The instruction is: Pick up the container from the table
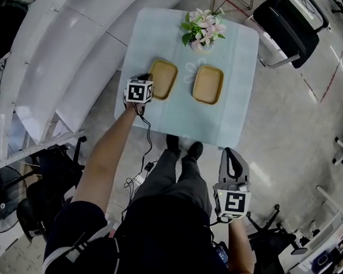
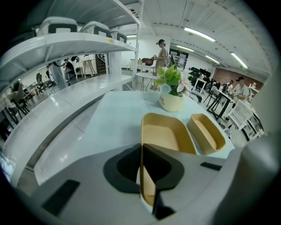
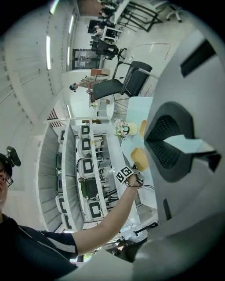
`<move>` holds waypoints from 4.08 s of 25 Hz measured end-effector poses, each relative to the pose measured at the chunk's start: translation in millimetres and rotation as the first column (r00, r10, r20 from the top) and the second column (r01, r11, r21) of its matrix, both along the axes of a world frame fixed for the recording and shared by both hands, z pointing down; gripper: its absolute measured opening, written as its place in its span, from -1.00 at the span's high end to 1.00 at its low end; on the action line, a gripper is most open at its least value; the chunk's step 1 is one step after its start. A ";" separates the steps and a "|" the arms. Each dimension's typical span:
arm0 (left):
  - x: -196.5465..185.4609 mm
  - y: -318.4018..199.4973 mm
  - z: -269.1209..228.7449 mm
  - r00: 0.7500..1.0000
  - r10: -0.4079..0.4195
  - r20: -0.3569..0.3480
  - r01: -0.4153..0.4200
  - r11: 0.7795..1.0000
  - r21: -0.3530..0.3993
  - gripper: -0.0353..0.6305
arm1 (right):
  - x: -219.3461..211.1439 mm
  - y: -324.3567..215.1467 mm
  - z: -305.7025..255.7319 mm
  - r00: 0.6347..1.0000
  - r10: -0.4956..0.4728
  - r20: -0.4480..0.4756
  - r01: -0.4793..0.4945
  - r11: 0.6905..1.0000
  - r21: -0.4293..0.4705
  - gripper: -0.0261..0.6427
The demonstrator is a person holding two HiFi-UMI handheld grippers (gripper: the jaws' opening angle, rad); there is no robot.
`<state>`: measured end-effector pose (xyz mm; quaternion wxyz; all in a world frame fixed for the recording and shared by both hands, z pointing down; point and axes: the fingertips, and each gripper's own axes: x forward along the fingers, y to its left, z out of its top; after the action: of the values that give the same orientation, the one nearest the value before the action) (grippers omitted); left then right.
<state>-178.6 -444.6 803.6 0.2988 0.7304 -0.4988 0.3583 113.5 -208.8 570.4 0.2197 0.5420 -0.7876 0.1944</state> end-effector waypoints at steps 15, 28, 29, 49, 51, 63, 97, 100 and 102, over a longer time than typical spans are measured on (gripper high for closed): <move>5.4 26.3 -84.8 0.995 -0.060 -0.077 0.065 0.996 0.064 0.86 | 5.6 1.6 -34.5 1.000 -0.003 -0.009 0.003 0.998 0.066 0.92; 15.6 45.3 -155.2 0.984 -0.069 -0.165 0.093 0.986 0.141 0.86 | 13.9 7.7 -59.9 1.000 0.012 -0.009 -0.011 0.994 0.108 0.92; 16.4 46.9 -160.7 0.983 -0.068 -0.171 0.094 0.985 0.148 0.86 | 14.7 7.7 -60.7 1.000 0.015 -0.007 -0.014 0.994 0.110 0.92; 26.2 75.1 -257.5 0.968 -0.031 -0.249 0.086 0.974 0.210 0.86 | 17.0 8.5 -87.8 1.000 0.017 -0.013 -0.014 0.987 0.160 0.92; 27.6 78.8 -266.7 0.963 -0.028 -0.269 0.090 0.971 0.220 0.86 | 17.3 9.5 -90.2 1.000 0.018 -0.013 -0.015 0.987 0.163 0.92; 40.4 103.8 -348.0 0.948 0.061 -0.314 0.080 0.905 0.418 0.86 | 19.7 6.4 -117.0 0.999 0.029 0.028 -0.034 0.976 0.214 0.92; 20.7 194.1 -456.5 0.996 0.081 -0.022 -0.027 0.562 0.827 0.86 | 26.9 16.8 -212.9 0.997 0.042 0.061 -0.064 0.902 0.427 0.92; 18.0 200.2 -454.9 0.997 0.077 -0.009 -0.035 0.548 0.836 0.86 | 31.1 17.6 -218.5 0.996 0.067 0.054 -0.084 0.897 0.435 0.92; 16.5 204.6 -456.0 0.997 0.075 0.003 -0.043 0.530 0.847 0.86 | 32.4 20.3 -221.4 0.997 0.069 0.044 -0.082 0.886 0.456 0.92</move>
<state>-162.1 -239.9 347.6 -0.0959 0.8060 -0.5799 0.0699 145.9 -188.5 349.0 0.0676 0.6060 -0.7923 0.0190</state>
